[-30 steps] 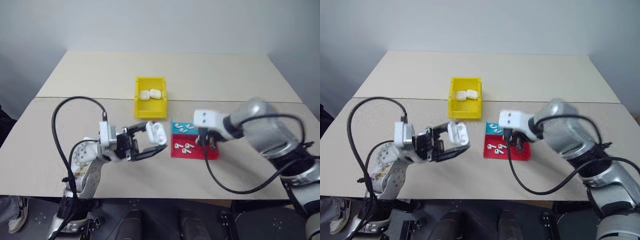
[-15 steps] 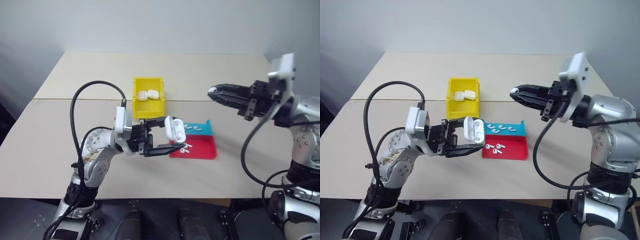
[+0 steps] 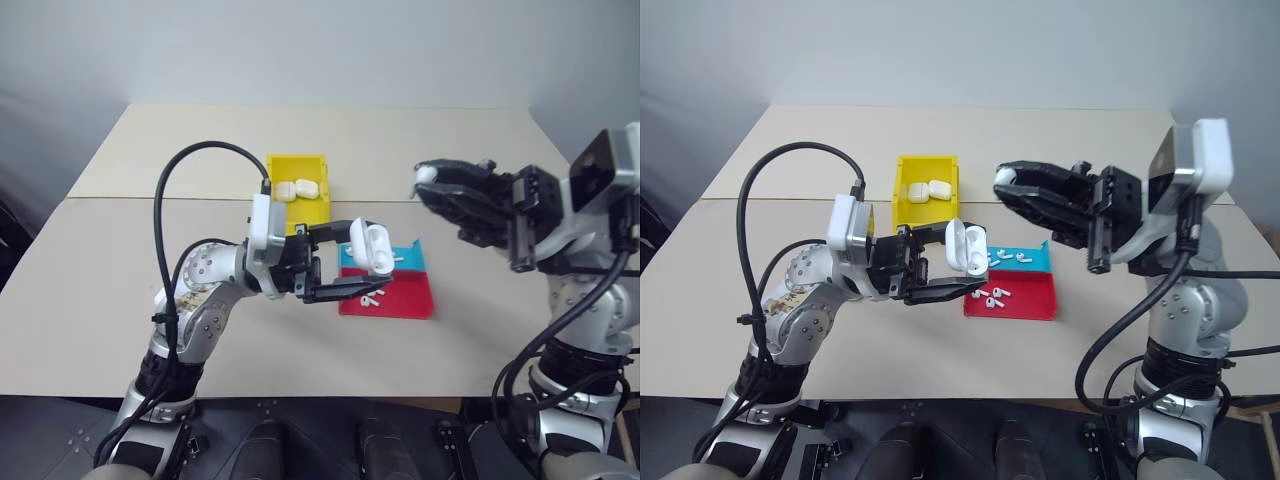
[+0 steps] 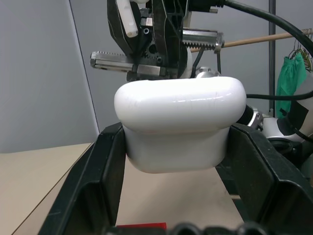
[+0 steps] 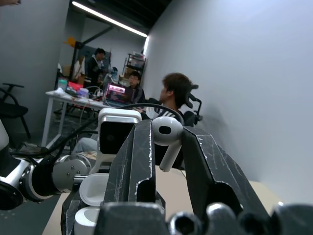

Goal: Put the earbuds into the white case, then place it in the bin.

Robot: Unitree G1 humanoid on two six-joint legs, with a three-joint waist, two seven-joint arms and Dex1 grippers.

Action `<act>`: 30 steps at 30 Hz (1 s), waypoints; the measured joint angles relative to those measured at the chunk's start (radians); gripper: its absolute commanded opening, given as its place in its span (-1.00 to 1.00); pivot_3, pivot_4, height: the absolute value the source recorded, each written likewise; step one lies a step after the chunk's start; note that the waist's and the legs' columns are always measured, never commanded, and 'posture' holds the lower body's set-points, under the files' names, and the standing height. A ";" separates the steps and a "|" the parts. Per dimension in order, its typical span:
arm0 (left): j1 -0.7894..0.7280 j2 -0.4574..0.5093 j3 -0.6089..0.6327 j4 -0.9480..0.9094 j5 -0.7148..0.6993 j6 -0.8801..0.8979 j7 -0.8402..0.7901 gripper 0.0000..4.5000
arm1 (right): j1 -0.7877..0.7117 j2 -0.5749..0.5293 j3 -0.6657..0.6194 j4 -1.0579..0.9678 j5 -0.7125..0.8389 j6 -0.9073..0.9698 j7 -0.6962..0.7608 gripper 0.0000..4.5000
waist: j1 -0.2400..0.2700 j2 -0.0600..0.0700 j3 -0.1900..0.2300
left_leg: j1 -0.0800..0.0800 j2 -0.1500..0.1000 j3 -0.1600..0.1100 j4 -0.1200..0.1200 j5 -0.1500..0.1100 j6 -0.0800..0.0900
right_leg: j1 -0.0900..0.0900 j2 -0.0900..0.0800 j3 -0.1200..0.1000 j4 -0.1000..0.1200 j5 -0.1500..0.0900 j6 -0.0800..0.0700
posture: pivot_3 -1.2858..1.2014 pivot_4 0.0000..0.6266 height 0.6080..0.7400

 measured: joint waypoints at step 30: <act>0.012 -0.006 -0.005 -0.003 0.007 0.002 -0.011 0.24 | 0.082 -0.070 0.151 0.070 -0.087 -0.222 0.044 -0.39 | 0.003 0.000 0.000 | 0.000 0.000 0.000 0.000 0.000 0.000 | 0.000 0.000 0.000 0.000 0.000 0.000 | 0.03 -0.52 1.00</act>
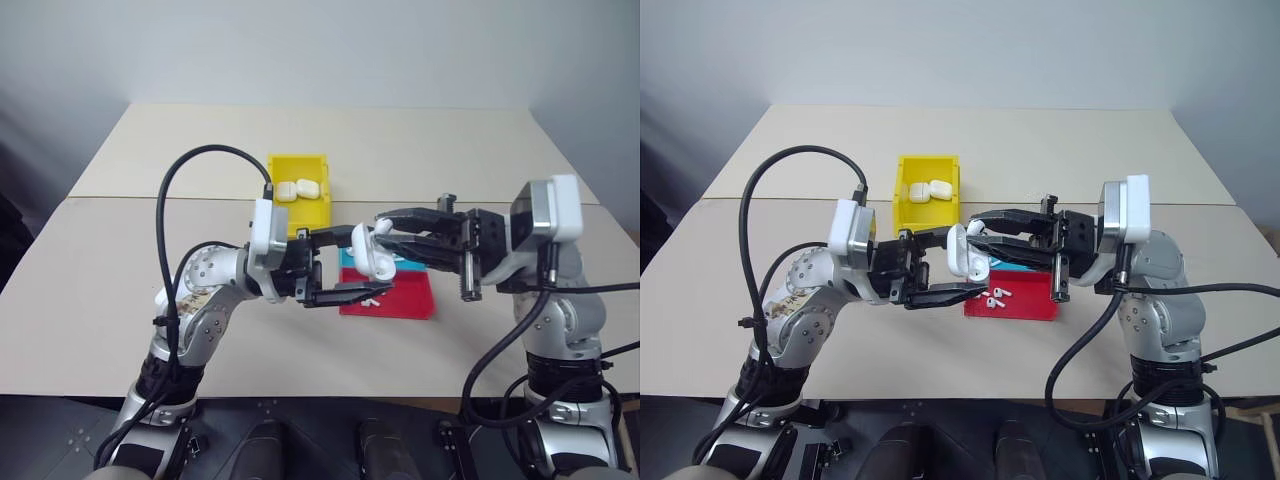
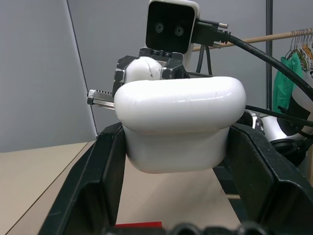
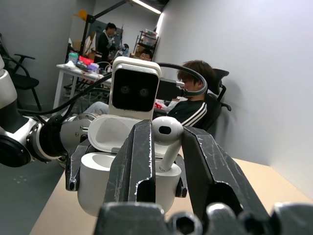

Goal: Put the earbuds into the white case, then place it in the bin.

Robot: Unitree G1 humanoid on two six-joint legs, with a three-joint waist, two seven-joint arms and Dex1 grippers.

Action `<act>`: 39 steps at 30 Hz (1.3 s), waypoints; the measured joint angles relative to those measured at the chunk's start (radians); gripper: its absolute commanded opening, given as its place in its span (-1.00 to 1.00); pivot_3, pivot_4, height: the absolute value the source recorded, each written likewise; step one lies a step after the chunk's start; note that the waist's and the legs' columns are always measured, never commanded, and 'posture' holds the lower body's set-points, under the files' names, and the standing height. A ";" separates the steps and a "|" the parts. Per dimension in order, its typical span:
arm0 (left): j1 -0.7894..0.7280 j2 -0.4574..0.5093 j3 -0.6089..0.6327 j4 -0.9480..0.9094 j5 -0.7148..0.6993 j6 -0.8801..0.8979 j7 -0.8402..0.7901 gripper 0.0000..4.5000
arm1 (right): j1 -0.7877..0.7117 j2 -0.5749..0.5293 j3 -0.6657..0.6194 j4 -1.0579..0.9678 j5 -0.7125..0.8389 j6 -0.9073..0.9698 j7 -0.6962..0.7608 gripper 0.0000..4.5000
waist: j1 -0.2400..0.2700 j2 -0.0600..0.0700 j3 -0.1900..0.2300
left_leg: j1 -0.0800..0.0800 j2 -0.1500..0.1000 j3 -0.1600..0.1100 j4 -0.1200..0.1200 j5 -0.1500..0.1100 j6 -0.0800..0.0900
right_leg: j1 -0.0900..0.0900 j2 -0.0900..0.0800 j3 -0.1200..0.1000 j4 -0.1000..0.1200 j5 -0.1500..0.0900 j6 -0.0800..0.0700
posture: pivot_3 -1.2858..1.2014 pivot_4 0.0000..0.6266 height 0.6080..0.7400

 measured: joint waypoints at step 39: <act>0.405 0.193 0.137 -0.004 0.121 -0.189 -0.050 0.24 | -0.667 -0.175 0.727 0.817 -0.863 0.076 0.182 0.11 | -0.022 0.001 0.001 | -0.010 0.000 0.002 -0.004 0.002 -0.003 | -0.017 -0.002 0.001 0.003 0.000 -0.002 | 0.03 -0.52 1.00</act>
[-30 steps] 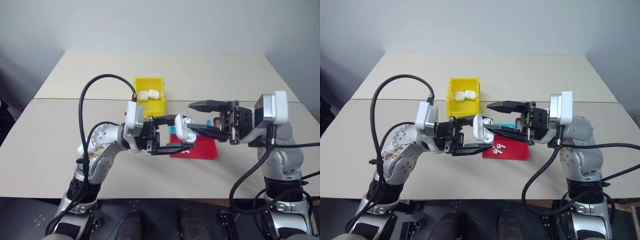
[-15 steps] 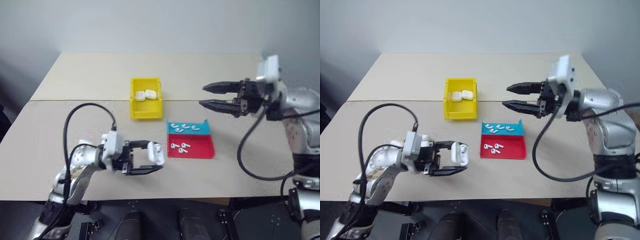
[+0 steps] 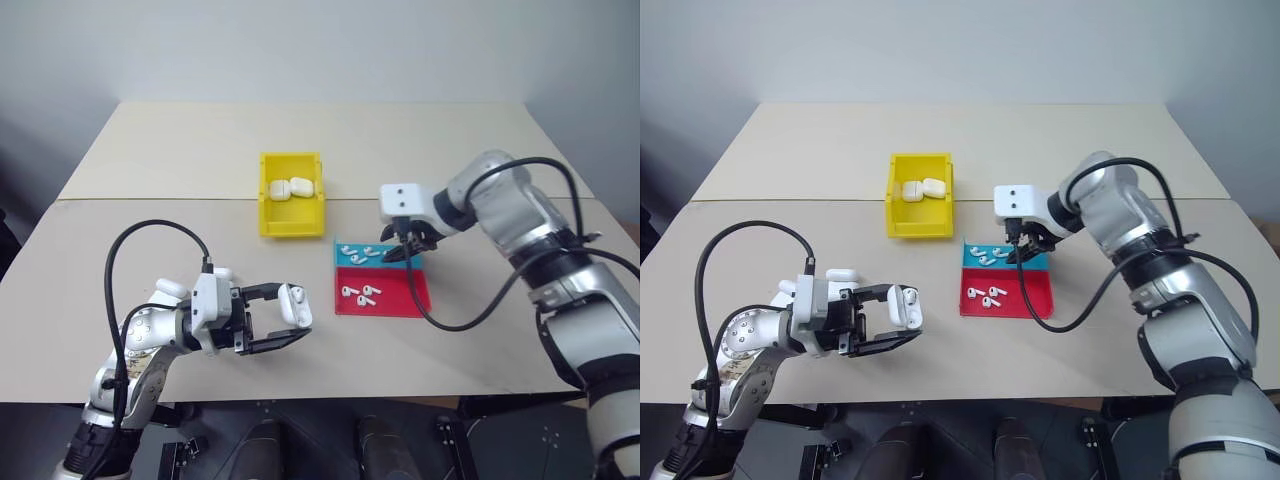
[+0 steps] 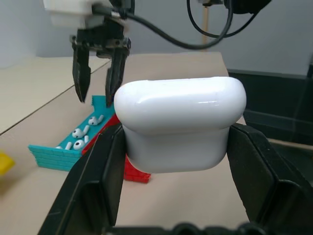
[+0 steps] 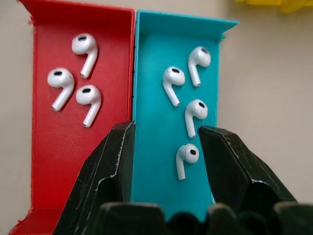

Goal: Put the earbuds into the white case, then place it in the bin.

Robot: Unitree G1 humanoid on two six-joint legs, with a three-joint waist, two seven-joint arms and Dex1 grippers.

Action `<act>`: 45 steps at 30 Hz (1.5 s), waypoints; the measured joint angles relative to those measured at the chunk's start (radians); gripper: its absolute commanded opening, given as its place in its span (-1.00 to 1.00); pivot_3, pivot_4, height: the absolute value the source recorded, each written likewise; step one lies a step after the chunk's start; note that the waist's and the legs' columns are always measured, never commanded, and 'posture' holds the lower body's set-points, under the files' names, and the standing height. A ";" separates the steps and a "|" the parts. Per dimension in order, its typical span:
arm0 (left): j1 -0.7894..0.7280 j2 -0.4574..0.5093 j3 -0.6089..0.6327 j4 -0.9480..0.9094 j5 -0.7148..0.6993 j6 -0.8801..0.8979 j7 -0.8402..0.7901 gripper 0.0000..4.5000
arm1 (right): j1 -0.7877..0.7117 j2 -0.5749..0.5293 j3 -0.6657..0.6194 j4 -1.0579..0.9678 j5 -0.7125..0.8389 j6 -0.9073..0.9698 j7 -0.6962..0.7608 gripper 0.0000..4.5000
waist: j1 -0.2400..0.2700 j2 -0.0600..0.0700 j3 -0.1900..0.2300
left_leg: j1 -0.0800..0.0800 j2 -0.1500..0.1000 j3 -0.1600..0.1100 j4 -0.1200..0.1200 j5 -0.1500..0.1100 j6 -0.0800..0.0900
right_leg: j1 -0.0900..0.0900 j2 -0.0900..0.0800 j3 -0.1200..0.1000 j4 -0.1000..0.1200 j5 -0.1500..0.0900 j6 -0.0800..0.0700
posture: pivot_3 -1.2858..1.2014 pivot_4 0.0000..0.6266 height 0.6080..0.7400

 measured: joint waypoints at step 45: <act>0.034 -0.069 -0.040 -0.015 0.057 -0.067 0.092 0.24 | -0.156 0.234 -0.008 0.578 -0.291 -0.218 -0.097 -0.29 | -0.006 0.001 0.000 | 0.002 0.000 0.000 0.000 0.001 -0.001 | 0.001 0.000 0.000 0.003 0.001 -0.001 | 0.03 -0.52 1.00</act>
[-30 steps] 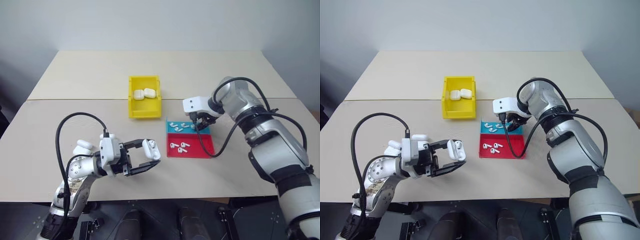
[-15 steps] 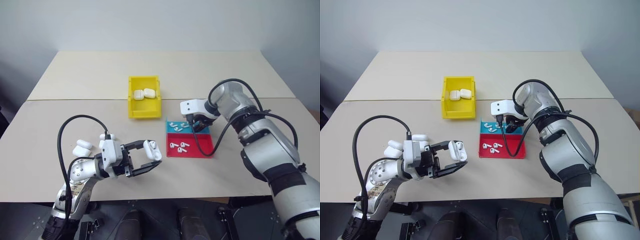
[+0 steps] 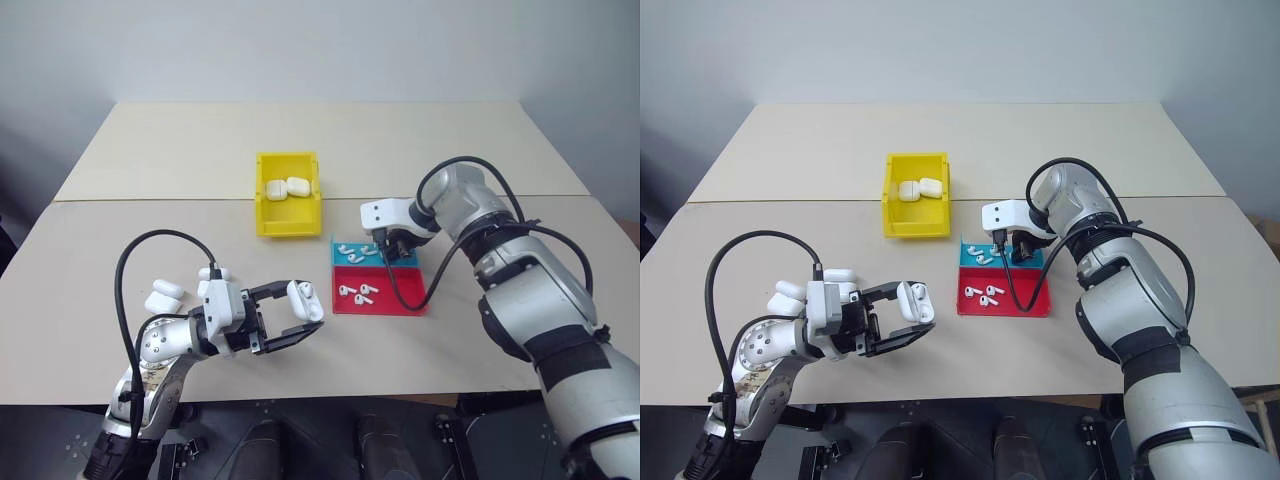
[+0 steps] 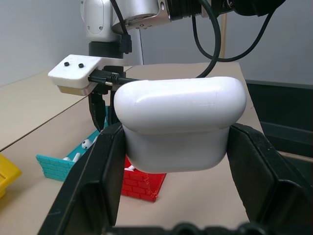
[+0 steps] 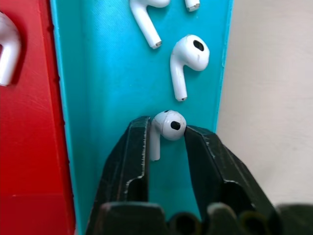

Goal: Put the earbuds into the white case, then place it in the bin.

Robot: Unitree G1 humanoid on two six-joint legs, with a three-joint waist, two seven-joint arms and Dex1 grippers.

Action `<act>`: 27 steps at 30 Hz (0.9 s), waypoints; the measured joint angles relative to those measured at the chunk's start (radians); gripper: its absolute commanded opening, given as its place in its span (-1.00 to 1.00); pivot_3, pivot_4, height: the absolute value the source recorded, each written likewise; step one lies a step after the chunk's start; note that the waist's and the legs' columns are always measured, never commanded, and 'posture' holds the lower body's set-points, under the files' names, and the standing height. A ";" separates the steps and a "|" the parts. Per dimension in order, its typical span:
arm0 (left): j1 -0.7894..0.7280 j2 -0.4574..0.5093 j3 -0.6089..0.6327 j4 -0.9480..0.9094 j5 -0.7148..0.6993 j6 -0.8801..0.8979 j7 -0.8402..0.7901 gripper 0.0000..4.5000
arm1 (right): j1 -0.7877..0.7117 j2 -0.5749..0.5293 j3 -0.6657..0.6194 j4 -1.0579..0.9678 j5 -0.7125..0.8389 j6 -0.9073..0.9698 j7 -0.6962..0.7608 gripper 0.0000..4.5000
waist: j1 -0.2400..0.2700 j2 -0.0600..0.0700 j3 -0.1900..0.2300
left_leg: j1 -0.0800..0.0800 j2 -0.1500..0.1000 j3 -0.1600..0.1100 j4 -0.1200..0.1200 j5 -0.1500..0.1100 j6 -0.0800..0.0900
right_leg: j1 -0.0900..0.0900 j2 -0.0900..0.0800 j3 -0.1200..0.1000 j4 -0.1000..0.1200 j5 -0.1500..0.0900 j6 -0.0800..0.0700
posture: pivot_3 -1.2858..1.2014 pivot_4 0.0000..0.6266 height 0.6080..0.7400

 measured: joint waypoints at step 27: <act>-0.013 0.004 0.000 0.001 -0.001 0.004 -0.001 0.24 | 0.003 -0.001 -0.032 0.000 -0.019 -0.039 -0.003 -0.72 | 0.000 0.000 0.000 | 0.001 0.000 0.000 0.000 0.000 0.000 | -0.001 0.000 0.000 0.002 0.000 0.000 | 0.03 -0.52 1.00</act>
